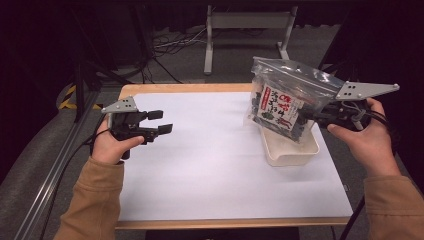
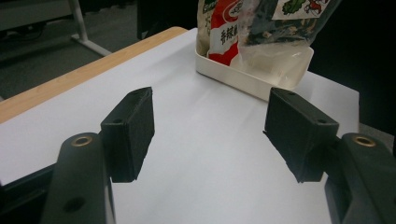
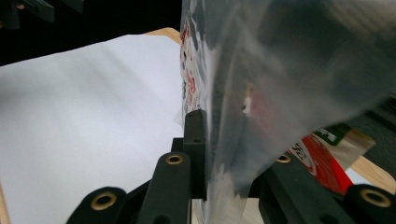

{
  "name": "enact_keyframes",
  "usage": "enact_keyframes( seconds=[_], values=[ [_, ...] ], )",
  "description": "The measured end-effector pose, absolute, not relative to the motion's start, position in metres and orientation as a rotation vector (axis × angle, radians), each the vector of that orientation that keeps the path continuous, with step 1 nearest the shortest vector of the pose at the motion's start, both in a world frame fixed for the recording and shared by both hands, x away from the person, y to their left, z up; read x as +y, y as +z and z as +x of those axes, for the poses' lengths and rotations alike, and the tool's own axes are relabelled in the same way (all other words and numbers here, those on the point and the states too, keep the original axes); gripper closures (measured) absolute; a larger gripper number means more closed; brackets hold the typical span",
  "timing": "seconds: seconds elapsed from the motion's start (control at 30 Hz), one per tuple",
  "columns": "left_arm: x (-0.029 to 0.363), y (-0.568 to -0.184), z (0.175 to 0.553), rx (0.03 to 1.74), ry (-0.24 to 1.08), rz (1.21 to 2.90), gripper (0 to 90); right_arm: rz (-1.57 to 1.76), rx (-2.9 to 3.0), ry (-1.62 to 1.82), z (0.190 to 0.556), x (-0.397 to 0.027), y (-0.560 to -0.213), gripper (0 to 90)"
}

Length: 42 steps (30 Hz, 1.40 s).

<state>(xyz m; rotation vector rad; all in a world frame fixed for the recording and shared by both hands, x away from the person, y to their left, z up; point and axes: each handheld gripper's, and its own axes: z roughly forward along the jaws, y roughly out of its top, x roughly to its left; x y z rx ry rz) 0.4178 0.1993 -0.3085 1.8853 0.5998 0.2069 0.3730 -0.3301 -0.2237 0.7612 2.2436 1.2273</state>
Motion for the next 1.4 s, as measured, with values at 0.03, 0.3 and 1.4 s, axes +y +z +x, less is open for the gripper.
enact_keyframes(
  seconds=[0.03,0.3,1.4],
  values=[
    [0.199,-0.309,0.418,0.598,0.207,1.886,33.7,0.767,2.239,1.222,0.374,-0.332,-0.224,78.4],
    [0.201,-0.311,0.421,0.609,0.208,1.891,33.0,0.817,2.226,1.174,0.378,-0.343,-0.229,78.3],
    [0.202,-0.314,0.423,0.641,0.203,1.901,32.4,0.989,2.206,1.086,0.388,-0.357,-0.254,77.7]
  ],
)
